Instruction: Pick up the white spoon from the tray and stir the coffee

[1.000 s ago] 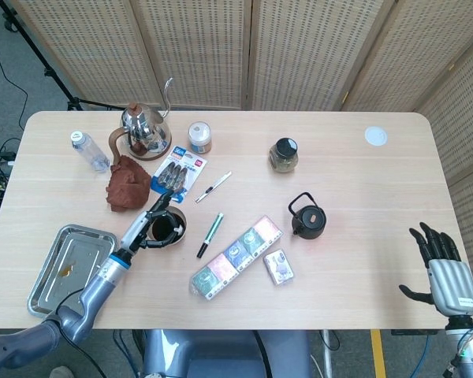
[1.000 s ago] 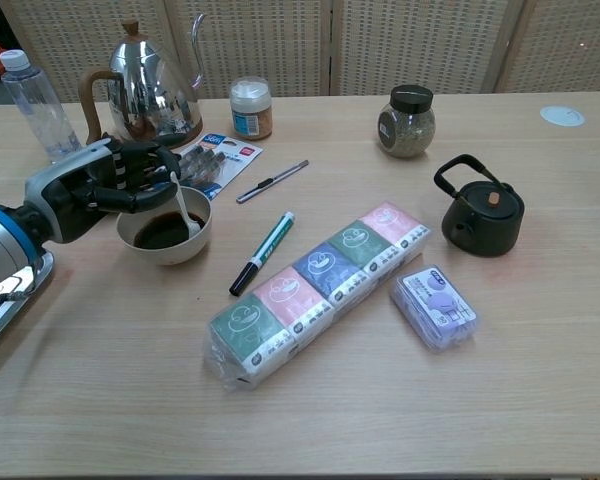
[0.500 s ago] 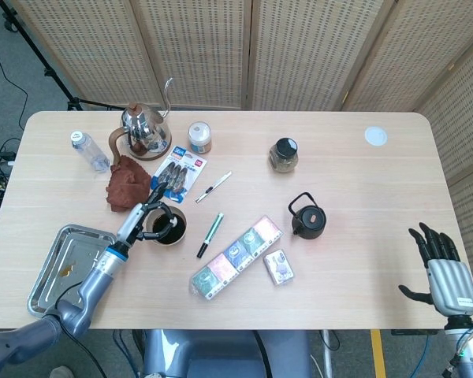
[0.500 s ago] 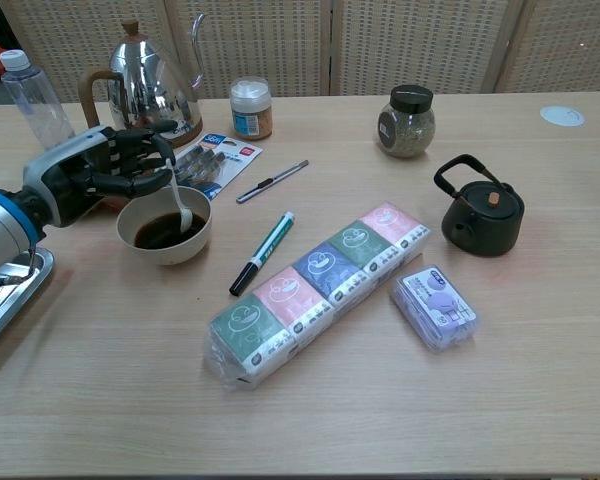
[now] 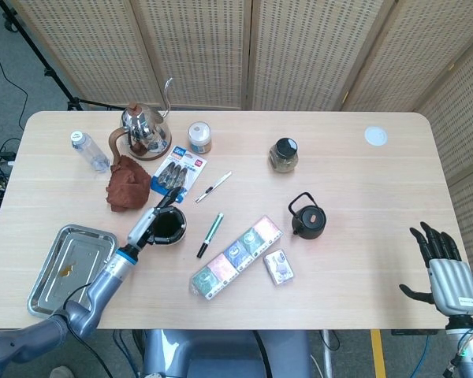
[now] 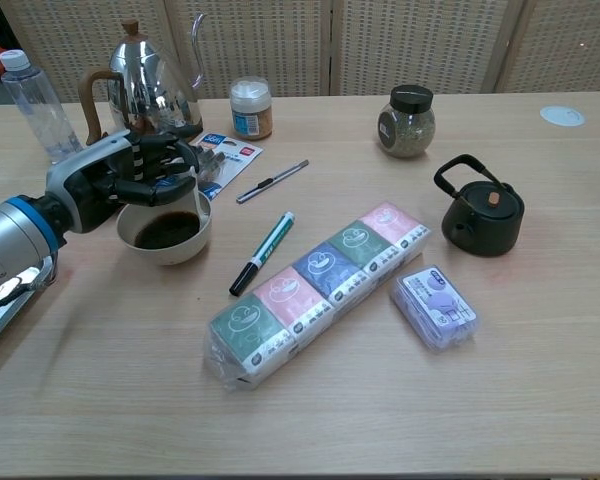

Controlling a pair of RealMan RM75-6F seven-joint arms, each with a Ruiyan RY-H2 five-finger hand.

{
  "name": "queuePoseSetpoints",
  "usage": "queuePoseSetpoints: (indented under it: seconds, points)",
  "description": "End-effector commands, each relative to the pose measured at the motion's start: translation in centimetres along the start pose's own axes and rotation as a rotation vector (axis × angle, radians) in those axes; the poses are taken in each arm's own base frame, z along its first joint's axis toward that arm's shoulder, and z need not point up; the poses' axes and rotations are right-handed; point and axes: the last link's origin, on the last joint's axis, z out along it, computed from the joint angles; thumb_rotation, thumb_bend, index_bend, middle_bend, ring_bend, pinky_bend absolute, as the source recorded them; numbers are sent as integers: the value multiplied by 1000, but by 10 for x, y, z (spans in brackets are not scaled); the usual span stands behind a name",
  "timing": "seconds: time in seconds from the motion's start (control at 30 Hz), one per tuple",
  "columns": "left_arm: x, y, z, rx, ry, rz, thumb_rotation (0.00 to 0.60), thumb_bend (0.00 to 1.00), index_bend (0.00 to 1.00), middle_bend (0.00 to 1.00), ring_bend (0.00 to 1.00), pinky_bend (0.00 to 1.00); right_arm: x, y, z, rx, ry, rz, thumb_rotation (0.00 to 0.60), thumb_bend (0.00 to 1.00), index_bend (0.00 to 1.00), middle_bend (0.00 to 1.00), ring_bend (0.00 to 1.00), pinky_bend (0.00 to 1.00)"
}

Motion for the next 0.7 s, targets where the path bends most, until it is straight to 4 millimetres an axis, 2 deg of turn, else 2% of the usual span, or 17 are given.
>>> queuePoseSetpoints:
  seconds: [0.03,0.37,0.5,0.7]
  points:
    - [0,-1,-4,6,-5,1,600,479,659,0,0,0,0,0,0,0,0,0,600,0,0,0,0,0]
    - [18,-6,-14,38,16,14,600,480,659,0,0,0,-1,-1,-1,4,-2,-1,600,0,0,0,0,0]
    - [24,-6,-10,37,39,26,600,480,660,0,0,0,-2,-1,0,4,-5,-2,600,0,0,0,0,0]
    - [20,-3,0,18,35,57,600,480,660,0,0,0,-2,-2,0,3,-4,-2,600,0,0,0,0,0]
